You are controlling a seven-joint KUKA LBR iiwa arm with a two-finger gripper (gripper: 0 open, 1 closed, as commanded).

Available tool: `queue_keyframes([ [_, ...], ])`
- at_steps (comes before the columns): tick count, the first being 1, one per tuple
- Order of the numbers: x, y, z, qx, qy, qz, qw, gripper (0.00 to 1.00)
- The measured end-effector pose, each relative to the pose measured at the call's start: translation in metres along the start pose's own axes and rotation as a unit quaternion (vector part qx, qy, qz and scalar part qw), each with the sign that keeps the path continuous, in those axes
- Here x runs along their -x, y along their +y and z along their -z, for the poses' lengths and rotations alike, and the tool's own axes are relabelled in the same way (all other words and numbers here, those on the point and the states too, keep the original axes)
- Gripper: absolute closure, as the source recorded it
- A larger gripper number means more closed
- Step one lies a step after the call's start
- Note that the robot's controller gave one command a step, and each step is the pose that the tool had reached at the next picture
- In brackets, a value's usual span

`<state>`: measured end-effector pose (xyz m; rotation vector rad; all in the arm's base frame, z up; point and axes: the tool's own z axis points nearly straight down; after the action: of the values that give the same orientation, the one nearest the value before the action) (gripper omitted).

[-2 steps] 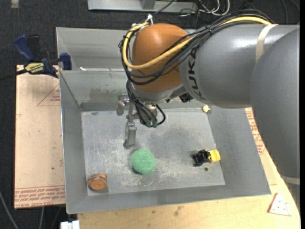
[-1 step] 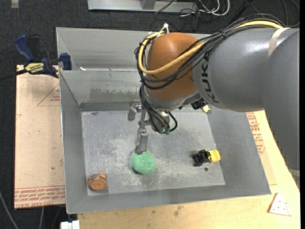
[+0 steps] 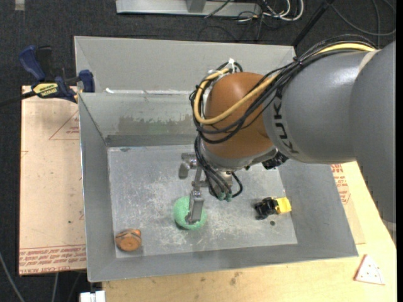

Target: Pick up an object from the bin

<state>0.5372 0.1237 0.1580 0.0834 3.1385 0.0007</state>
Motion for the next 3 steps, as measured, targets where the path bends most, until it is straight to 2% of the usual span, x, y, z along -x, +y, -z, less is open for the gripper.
queue_keyframes([
  [1,0.003,-0.007,-0.05,0.001,-0.0018,0.007,1.0,0.0],
  [2,0.002,-0.018,-0.082,0.0,0.0033,-0.036,0.9993,0.0],
  [3,-0.003,-0.037,-0.088,0.001,0.0004,-0.042,0.9991,1.0],
])
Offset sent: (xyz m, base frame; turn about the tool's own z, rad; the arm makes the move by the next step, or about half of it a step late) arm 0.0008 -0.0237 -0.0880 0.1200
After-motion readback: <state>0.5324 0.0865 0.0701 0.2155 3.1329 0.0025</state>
